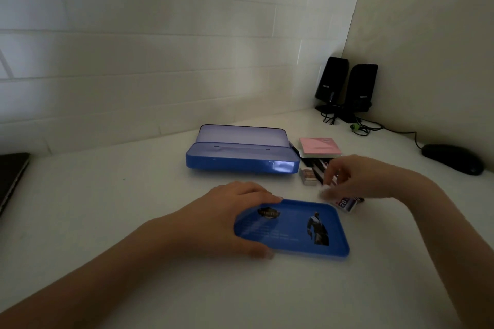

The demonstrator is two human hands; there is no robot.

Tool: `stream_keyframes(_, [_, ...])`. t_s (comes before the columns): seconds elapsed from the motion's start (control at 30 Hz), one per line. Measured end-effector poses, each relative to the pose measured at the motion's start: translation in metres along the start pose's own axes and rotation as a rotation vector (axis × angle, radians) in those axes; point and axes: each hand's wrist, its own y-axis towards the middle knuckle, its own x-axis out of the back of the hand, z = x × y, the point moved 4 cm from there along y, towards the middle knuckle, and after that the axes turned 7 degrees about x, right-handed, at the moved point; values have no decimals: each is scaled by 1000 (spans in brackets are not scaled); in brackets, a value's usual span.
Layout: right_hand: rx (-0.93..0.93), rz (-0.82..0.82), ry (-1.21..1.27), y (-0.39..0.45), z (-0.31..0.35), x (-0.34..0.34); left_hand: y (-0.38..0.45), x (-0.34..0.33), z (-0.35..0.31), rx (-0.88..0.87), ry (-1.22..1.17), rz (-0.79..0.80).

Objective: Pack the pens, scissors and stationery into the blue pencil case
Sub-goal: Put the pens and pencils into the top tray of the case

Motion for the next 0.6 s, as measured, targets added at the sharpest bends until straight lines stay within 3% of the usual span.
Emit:
stream_keyframes(0.1, [-12,25,-62,-2,8,-6,1,-1,1,6,11,-9])
stream_keyframes(0.2, [-7,-156,-87,2,16,-10,2,-2,2,-2,57,-14])
stream_keyframes(0.3, [79,-436,57,11,28,-21,3,-3,3,-2,87,-21])
stream_keyframes(0.47, [72,-606,259,17,21,-12,4,-3,3,3,82,-28])
stream_keyframes(0.53, [-15,-603,101,14,8,-2,4,-2,3,14,75,-71])
stream_keyframes(0.6, [-116,-483,-15,14,0,-4,5,-2,4,25,83,-111])
